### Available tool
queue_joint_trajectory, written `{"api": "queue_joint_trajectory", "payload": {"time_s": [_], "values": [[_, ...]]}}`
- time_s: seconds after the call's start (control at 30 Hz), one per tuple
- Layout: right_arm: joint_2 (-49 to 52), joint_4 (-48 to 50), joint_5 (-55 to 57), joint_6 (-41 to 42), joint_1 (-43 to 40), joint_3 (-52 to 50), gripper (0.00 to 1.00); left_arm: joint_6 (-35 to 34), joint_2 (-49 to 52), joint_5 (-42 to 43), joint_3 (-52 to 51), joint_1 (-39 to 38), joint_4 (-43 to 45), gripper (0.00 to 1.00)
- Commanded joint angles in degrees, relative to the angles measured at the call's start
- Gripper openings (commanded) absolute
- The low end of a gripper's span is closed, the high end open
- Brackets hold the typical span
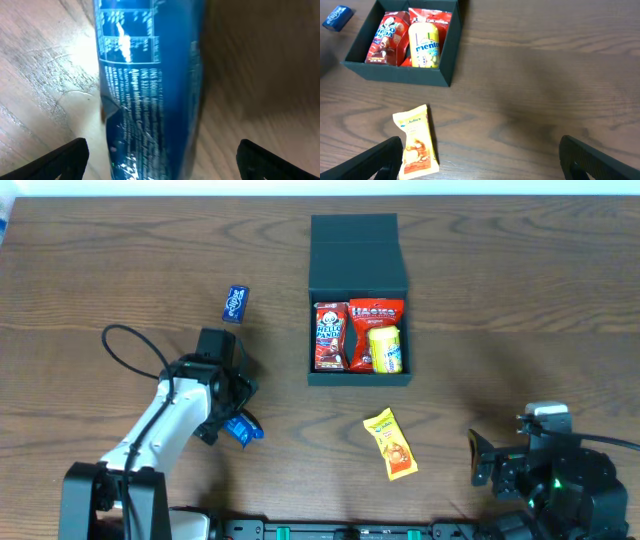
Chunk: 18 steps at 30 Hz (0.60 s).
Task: Pack container
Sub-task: 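Grasp the blue snack bar with the left gripper and lift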
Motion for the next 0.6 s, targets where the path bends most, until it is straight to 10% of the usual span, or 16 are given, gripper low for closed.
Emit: {"api": "queue_joint_trajectory", "payload": {"time_s": [0.0,0.1,0.33,0.57], "values": [[-0.09,-0.04,-0.2,0.59,-0.42,-0.07,0.99,0.79,0.83,-0.02,-2.25,0.28,0.63,0.96],[-0.09,-0.04,-0.2,0.59,-0.42,-0.07,0.99,0.76,0.83,-0.02,-3.1,0.28,1.29,1.0],[-0.09,-0.04,-0.2,0.59,-0.42,-0.07,0.99,0.76,0.83,-0.04,-3.17,0.28,1.55,0.52],[-0.09,-0.04,-0.2,0.59,-0.42,-0.07,0.99,0.79,0.83,-0.02,-3.17,0.26,1.49,0.43]]}}
